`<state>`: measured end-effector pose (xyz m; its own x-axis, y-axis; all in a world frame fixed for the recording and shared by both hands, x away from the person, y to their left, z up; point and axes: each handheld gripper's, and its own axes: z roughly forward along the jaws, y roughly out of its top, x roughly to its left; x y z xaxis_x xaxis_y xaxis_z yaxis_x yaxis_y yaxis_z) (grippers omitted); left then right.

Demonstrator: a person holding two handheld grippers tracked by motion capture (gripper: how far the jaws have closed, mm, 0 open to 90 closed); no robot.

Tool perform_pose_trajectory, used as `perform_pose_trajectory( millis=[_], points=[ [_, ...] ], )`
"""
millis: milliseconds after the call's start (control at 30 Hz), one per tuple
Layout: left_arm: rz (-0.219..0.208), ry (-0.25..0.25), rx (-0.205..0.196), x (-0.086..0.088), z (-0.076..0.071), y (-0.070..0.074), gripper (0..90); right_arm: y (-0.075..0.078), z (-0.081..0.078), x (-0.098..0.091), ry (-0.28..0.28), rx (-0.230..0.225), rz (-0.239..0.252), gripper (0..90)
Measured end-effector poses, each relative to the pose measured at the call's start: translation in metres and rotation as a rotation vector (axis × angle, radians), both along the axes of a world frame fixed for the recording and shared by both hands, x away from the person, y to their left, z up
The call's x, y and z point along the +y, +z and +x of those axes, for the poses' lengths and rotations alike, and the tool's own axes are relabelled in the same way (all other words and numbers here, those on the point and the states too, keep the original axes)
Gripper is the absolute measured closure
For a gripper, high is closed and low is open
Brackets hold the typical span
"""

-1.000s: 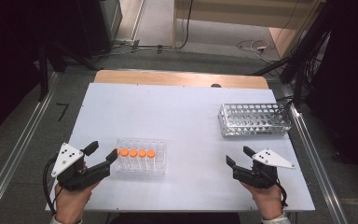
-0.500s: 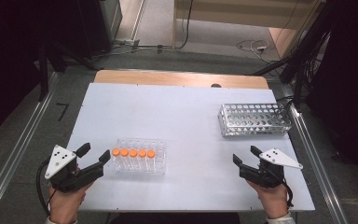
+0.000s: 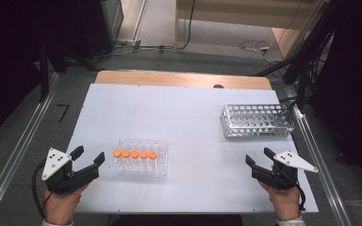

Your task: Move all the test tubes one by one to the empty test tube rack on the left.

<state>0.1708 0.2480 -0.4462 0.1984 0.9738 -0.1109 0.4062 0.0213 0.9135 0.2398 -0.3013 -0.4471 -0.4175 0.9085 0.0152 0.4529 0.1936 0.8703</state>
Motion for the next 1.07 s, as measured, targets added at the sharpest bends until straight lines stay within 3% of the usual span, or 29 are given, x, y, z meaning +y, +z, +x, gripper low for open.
perform_pose_trajectory(
  millis=[367,667,900,1067],
  points=[
    [0.006,0.046,0.022,0.010,0.004,-0.011,24.0,-0.004,0.001,-0.019,-0.060,0.003,-0.014,23.6],
    [0.007,0.063,0.053,0.014,0.007,-0.020,23.0,-0.011,0.003,-0.046,-0.129,0.019,-0.027,23.4],
    [0.007,0.076,0.083,0.018,0.010,-0.027,22.9,-0.021,0.010,-0.071,-0.211,0.065,-0.023,23.2],
    [0.011,0.089,0.114,0.020,0.014,-0.036,22.1,-0.031,0.017,-0.080,-0.239,0.106,-0.034,21.6]
  ],
)
